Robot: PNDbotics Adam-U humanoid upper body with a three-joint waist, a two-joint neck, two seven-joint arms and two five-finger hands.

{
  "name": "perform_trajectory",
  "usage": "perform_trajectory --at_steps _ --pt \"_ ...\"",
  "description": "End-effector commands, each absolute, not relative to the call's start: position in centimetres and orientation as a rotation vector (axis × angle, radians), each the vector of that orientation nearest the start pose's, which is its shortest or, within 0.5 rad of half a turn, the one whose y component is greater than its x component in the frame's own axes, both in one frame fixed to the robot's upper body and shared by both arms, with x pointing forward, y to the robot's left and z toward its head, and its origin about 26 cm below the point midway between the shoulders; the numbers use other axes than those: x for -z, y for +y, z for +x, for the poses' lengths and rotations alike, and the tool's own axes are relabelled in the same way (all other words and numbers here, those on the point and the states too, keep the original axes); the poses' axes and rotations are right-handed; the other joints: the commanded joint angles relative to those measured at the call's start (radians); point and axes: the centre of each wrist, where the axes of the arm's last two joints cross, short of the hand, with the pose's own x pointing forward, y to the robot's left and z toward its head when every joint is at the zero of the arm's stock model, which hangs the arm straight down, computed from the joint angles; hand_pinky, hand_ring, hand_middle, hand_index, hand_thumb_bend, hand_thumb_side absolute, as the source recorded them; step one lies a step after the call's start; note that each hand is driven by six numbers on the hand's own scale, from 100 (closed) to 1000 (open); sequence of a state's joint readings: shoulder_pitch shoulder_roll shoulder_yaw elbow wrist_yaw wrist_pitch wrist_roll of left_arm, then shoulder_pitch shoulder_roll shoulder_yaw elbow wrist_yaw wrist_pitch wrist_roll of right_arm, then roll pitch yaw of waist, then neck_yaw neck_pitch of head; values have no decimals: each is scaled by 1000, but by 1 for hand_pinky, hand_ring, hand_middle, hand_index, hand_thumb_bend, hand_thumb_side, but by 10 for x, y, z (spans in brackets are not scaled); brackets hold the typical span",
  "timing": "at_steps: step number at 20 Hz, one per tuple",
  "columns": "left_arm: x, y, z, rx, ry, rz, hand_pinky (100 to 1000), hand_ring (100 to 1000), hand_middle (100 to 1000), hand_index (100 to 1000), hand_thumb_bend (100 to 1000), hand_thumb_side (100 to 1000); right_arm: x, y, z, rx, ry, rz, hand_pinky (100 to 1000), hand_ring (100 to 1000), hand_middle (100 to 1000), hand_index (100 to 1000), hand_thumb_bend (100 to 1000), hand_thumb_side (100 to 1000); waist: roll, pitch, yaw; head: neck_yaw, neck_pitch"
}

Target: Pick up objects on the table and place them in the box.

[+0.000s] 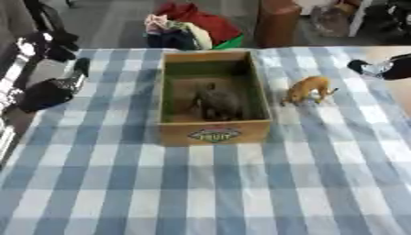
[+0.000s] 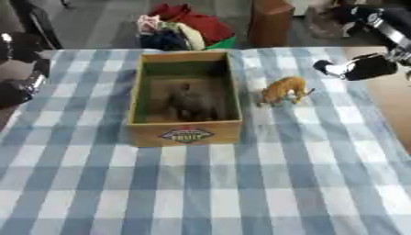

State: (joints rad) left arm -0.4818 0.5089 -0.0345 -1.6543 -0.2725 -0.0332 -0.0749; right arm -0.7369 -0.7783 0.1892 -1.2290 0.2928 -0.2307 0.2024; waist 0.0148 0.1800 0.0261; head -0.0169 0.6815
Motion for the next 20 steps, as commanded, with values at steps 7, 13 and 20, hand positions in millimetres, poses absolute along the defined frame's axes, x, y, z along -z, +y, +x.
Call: perform_trajectory --at_steps 7,13,20 --pt "-209 300 358 704 -2088 585 704 657 639 800 215 372 -228 -379 432 -1308 -1681 -866 826 894 841 934 522 189 1 -3 20 -24 -12" --pt "-209 298 357 698 -2098 566 703 654 636 799 212 379 -214 -378 442 -1327 -1623 -873 824 890 835 921 496 167 5 6 32 -31 -12" --pt "-210 294 357 695 -2107 545 702 652 633 800 209 381 -200 -375 451 -1320 -1580 -872 817 868 812 905 463 147 7 13 40 -40 -11"
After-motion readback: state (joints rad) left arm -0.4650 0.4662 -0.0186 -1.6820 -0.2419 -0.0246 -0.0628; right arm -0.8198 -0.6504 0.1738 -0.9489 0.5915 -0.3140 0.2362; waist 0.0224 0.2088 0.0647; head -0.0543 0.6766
